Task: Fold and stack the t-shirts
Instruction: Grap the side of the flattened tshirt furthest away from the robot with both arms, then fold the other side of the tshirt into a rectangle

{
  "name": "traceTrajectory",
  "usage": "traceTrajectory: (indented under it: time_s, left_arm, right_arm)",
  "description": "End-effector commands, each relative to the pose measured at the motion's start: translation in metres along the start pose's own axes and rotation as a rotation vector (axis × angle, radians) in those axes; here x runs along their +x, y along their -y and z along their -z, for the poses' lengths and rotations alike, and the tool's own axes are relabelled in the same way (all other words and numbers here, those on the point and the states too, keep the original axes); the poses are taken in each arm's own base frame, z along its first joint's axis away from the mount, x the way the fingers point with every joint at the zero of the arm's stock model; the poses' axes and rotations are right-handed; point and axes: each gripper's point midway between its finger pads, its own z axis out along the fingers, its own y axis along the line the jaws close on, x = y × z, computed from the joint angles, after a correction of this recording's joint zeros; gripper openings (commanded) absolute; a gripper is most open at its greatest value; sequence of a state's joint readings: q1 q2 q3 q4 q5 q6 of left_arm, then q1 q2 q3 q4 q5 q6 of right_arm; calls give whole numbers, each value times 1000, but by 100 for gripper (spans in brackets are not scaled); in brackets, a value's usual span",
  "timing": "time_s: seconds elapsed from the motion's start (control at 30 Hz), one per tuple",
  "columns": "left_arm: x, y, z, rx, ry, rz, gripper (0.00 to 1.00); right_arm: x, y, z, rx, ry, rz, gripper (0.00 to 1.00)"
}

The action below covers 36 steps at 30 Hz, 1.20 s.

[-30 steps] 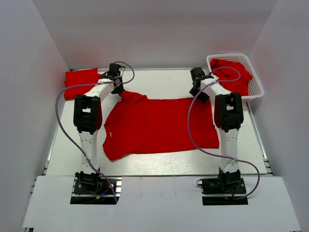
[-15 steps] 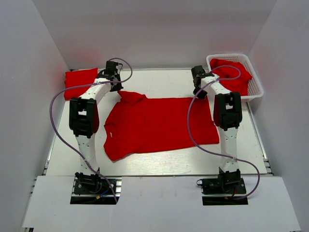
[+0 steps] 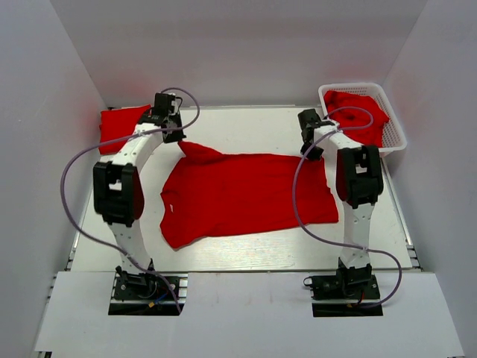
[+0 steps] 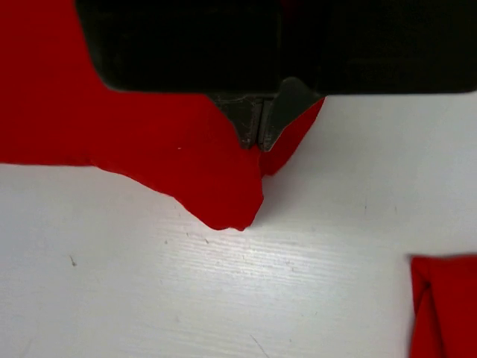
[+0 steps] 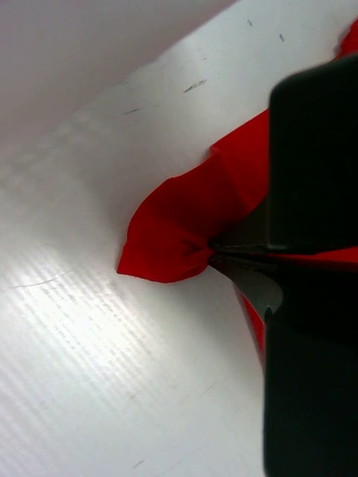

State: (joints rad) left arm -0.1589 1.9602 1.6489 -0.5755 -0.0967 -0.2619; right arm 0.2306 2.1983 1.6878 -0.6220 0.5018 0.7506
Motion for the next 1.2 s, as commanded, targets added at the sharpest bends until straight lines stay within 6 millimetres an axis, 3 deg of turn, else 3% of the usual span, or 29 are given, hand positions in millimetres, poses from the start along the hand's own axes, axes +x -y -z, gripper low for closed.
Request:
traceTrajectory:
  time_s: [0.0,0.03,0.17,0.23,0.27,0.3,0.57,0.73,0.83,1.17]
  left_arm:
    - [-11,3,54,50,59,33,0]
    - [-6,2,60,49,53,47,0]
    - [28,-1,82,66,-7,108,0]
    - [35,1,100,72,-8,134,0]
    - [51,-4,103,60,-46,131,0]
    - [51,-4,116,65,-29,154,0]
    - [113,-7,148,113,-110,191,0]
    - [131,-15,174,109,-118,203,0]
    - [144,-17,184,124,-122,204,0]
    - [206,-23,191,141,-222,240,0]
  right_arm:
    - [-17,-9,29,-100,70,27,0]
    - [-6,-2,26,-90,57,41,0]
    - [-15,0,42,-115,99,54,0]
    - [-11,0,44,-122,100,73,0]
    - [-10,6,48,-120,105,87,0]
    - [-11,4,51,-130,117,89,0]
    - [-5,22,70,-137,148,102,0]
    - [8,39,75,-123,143,115,0]
    - [6,47,89,-133,168,106,0]
    - [26,76,98,-112,149,115,0]
